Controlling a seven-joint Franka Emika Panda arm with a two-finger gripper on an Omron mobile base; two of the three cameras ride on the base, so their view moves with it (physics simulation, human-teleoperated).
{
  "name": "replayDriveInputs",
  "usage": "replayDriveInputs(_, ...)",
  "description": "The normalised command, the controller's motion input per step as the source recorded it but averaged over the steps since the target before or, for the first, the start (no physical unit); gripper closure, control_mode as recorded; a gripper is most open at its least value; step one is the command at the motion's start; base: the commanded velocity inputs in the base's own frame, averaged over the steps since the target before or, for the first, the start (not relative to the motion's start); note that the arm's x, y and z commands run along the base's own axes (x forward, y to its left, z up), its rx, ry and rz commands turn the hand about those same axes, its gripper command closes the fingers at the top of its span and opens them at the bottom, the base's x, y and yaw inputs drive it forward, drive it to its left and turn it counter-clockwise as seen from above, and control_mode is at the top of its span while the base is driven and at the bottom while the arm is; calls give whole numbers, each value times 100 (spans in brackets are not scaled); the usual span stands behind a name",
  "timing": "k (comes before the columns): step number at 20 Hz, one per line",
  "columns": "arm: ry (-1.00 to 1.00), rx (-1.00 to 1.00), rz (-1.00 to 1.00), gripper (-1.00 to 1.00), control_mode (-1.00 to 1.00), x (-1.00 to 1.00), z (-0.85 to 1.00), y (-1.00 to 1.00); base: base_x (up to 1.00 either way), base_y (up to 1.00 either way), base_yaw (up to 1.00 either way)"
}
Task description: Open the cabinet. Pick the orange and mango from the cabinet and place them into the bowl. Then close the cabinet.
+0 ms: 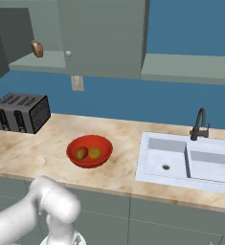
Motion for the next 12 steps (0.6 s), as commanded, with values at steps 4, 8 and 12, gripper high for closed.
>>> replayDriveInputs(4,5,0,-8,-100,-100,68,0,-8,0,0,0)
replayDriveInputs(8,-1,6,-17,-100,-100,27,3,-42,0,0,0)
replayDriveInputs(12,-8,14,-19,-100,-100,1,11,-70,0,0,0)
